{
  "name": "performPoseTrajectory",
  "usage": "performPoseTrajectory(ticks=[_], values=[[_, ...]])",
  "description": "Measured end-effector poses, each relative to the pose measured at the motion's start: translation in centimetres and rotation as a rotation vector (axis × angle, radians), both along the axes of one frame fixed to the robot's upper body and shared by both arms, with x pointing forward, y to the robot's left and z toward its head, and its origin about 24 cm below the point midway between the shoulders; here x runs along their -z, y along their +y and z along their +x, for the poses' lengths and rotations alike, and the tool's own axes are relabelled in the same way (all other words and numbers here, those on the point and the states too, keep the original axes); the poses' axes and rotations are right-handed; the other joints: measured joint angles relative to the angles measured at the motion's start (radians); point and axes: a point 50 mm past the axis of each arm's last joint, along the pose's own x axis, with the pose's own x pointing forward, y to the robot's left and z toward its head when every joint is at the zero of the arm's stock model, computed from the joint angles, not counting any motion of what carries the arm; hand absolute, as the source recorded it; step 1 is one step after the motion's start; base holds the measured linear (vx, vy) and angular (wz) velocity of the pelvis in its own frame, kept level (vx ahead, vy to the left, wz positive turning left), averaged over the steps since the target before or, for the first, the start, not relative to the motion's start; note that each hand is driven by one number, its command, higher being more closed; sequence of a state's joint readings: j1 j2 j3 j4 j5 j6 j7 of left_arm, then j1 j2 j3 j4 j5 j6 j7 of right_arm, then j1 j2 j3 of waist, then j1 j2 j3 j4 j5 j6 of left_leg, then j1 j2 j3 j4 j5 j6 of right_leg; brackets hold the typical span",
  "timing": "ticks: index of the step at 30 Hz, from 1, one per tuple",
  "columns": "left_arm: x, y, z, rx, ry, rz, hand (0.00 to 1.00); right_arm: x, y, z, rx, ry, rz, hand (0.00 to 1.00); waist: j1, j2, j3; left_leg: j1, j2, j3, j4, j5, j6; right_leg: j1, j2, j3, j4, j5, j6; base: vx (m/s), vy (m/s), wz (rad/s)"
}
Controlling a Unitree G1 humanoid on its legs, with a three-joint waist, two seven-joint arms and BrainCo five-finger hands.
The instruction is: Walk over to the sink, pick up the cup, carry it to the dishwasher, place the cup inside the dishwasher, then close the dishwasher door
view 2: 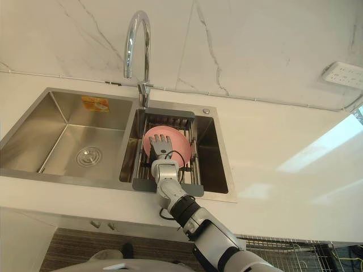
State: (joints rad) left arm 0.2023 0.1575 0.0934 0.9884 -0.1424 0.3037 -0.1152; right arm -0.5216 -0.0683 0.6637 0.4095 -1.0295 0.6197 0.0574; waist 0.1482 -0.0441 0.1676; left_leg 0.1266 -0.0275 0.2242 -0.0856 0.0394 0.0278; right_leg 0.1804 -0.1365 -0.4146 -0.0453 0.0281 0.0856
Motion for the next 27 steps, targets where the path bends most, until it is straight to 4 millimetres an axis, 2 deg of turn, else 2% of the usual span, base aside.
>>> performPoseTrajectory(ticks=[7, 8, 16, 27], values=[[0.0, 0.0, 0.0, 0.000, 0.004, 0.000, 0.00, 0.4, 0.0, -0.3, -0.004, 0.018, 0.005, 0.00, -0.002, -0.001, 0.001, 0.018, 0.000, 0.022, 0.000, -0.010, 0.001, 0.011, 0.000, 0.016, 0.000, -0.003, 0.003, 0.00, 0.006, -0.06], [0.0, 0.0, -0.1, 0.001, 0.005, 0.000, 0.00, 0.4, 0.0, -0.3, -0.003, 0.018, 0.010, 1.00, -0.004, -0.002, 0.001, 0.018, 0.000, 0.024, 0.000, -0.012, 0.001, 0.011, -0.001, 0.018, 0.000, -0.004, 0.004, 0.00, 0.014, -0.07], [0.0, 0.0, -0.3, 0.004, 0.014, 0.002, 0.00, 0.3, 0.0, -1.1, 0.006, 0.012, 0.096, 1.00, -0.016, -0.003, 0.002, 0.029, -0.004, 0.040, 0.000, -0.024, 0.001, 0.012, -0.004, 0.033, 0.001, -0.006, 0.006, 0.01, 0.012, -0.06], [0.0, 0.1, -0.6, 0.015, 0.032, 0.004, 0.00, 0.1, -0.7, -0.8, 0.060, -0.062, 0.272, 1.00, -0.037, -0.003, 0.002, 0.036, -0.009, 0.049, 0.000, -0.029, 0.003, 0.010, -0.010, 0.047, 0.006, -0.007, 0.008, 0.00, 0.005, -0.04]])
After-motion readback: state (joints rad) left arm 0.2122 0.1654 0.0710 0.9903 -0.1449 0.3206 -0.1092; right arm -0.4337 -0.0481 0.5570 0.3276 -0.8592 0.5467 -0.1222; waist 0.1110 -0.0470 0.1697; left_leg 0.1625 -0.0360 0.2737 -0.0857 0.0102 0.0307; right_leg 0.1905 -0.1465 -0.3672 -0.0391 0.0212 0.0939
